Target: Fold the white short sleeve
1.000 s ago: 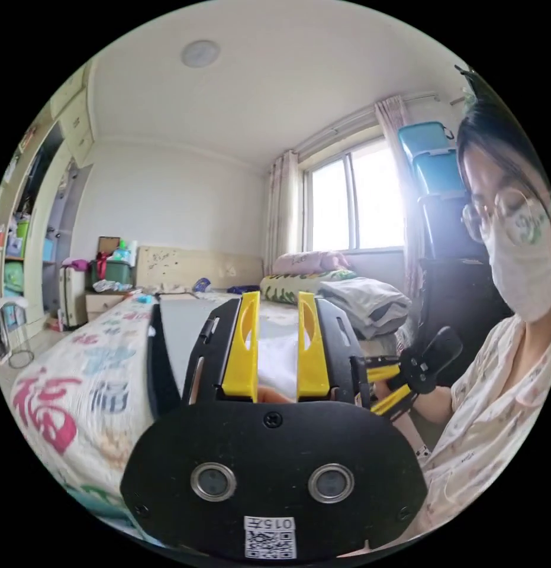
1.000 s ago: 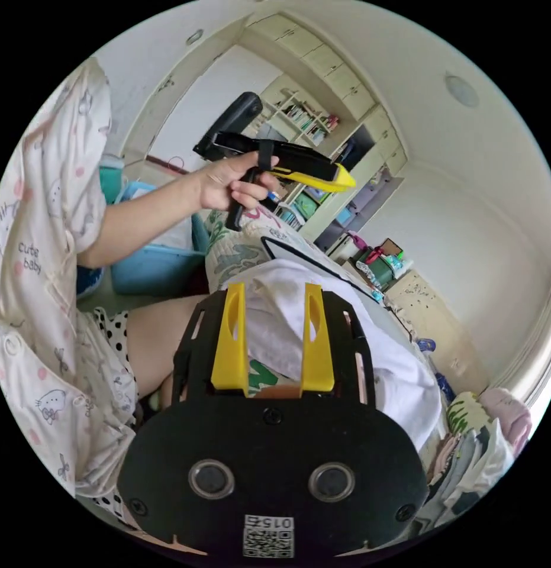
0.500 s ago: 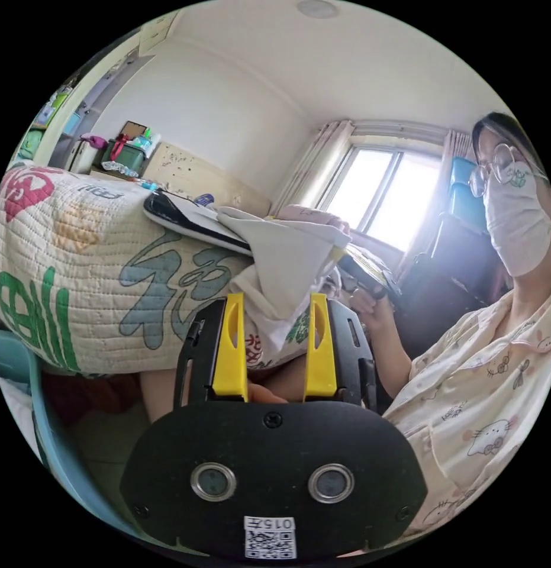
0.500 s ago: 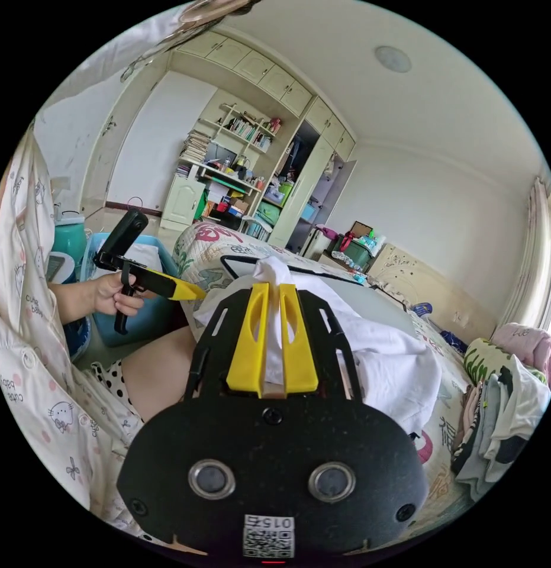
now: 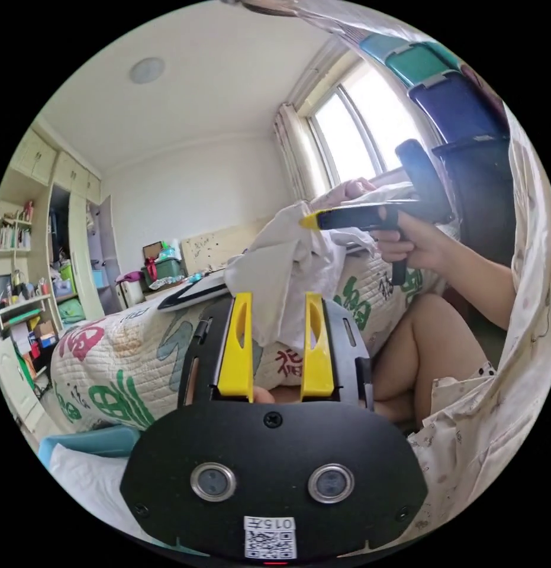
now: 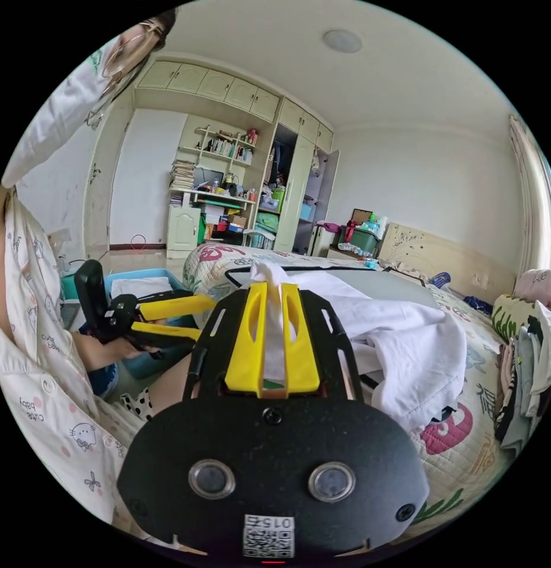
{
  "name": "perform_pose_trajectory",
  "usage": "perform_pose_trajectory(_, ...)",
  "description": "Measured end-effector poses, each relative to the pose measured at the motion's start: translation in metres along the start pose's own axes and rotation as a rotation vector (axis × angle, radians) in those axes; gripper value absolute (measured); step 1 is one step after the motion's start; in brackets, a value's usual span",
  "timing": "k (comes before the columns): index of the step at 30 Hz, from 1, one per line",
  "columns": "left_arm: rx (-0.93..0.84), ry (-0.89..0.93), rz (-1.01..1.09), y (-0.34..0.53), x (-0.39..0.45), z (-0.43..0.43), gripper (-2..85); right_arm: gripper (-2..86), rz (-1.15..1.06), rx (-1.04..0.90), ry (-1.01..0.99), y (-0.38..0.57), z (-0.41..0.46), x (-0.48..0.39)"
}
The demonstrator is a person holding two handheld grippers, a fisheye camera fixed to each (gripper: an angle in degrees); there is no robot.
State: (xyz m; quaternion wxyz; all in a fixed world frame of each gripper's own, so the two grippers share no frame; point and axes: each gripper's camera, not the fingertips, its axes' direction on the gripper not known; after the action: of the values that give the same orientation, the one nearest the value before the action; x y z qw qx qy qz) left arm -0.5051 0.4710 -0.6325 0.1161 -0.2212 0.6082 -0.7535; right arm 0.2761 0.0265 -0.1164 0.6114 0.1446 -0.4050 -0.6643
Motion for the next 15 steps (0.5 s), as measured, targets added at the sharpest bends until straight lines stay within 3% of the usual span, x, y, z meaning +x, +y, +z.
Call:
perform_pose_trajectory(6, -0.026, -0.208, 0.008, -0.01, 0.029, -0.004, 6.0, 4.6, -0.034, -0.017, 0.032, -0.021, 0.0, -0.021)
perform_pose_trajectory(11, 0.106, -0.258, -0.135, -0.003, -0.034, -0.074, 0.5, 1.0, 0.087, 0.087, 0.157, -0.055, -0.054, 0.02)
perform_pose_trajectory(15, 0.196, -0.301, -0.082, -0.022, -0.078, -0.115, 0.1, 0.2, 0.114, 0.162, 0.334, -0.091, -0.121, 0.057)
